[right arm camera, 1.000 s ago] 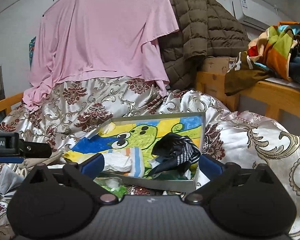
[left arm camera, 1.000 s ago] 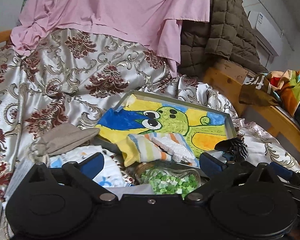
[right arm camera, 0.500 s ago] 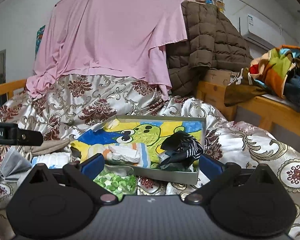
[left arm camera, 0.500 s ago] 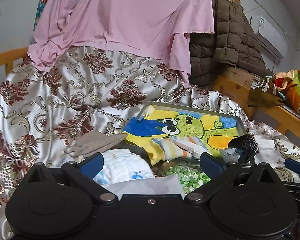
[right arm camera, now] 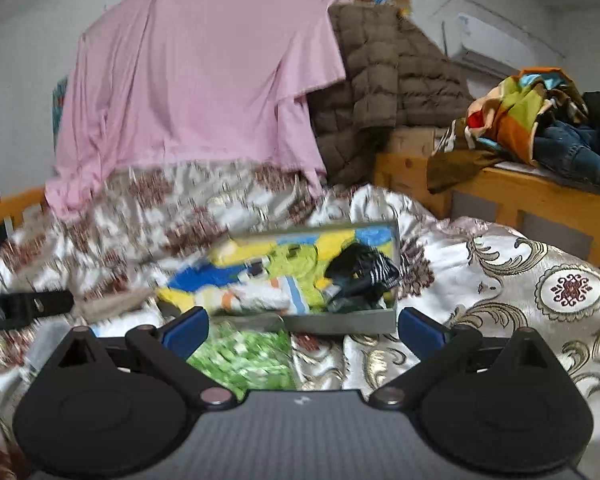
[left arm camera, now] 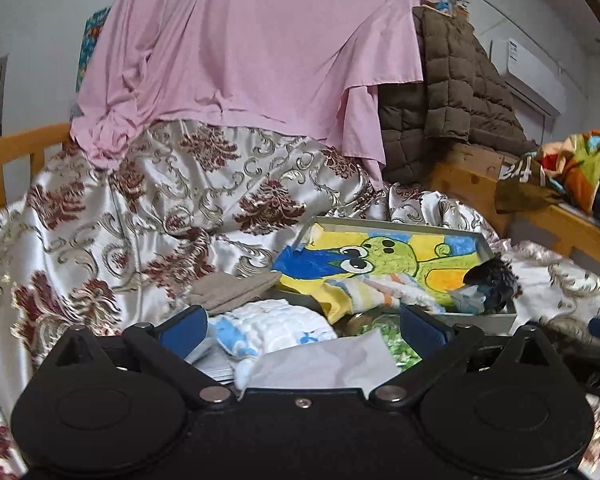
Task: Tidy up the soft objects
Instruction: 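Move both grippers back from the tray over the pile of items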
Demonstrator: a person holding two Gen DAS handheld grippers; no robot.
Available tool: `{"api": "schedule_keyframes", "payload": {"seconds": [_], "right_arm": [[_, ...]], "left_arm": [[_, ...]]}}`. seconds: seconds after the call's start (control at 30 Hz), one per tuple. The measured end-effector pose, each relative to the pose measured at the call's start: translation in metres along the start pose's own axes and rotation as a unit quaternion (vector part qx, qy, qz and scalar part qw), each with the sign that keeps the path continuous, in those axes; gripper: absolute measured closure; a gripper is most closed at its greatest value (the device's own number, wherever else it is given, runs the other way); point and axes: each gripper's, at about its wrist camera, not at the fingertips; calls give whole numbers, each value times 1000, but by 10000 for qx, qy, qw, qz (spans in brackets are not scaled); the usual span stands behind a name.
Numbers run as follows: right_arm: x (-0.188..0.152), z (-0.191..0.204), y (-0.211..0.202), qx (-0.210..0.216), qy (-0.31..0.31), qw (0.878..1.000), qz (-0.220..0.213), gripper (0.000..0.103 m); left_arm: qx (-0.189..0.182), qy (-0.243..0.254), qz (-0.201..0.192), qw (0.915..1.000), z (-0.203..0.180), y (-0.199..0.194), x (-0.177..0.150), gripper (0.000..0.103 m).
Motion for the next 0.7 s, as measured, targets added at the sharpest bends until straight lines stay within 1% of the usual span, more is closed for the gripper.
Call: {"api": "schedule_keyframes", "payload": {"seconds": [0.07,0.13,0.23,0.4,0.53,0.6,0.7], "right_arm": [[-2,2,-9,49,-9,9998,-166,0],[-3,4,-15,17,-52,9997,-225,0],[-6,9,-20,72,-37,9998,-159,0],[-14,19,-23,55,-141,9998,94,0],[-24,27,-24,34,-244,9990,374,0],[-30,33,-21,-26,-446,9971,616,0],[-39,44,-13,-87,-825,9925,901,0]], "left_arm": [[34,57,-110,9999,3,-5,-4,1],[-7,83,-175,9998,7,-10,-7,1],[-54,188,-205,9996,13,-15,-12,1],[-119,346,-204,9991,21,-18,-23,1],[-294,414,-82,9987,27,-17,-30,1],[-380,488,-4,9981,29,-15,-34,1],[-540,647,229,9962,32,-10,-42,1]]}}
Point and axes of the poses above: each gripper's, at about its wrist camera, not at the fingertips, and y roughly the way its jaws point, z to its left, x to its top, and after that the axes turned 11 degrees about x, right-handed
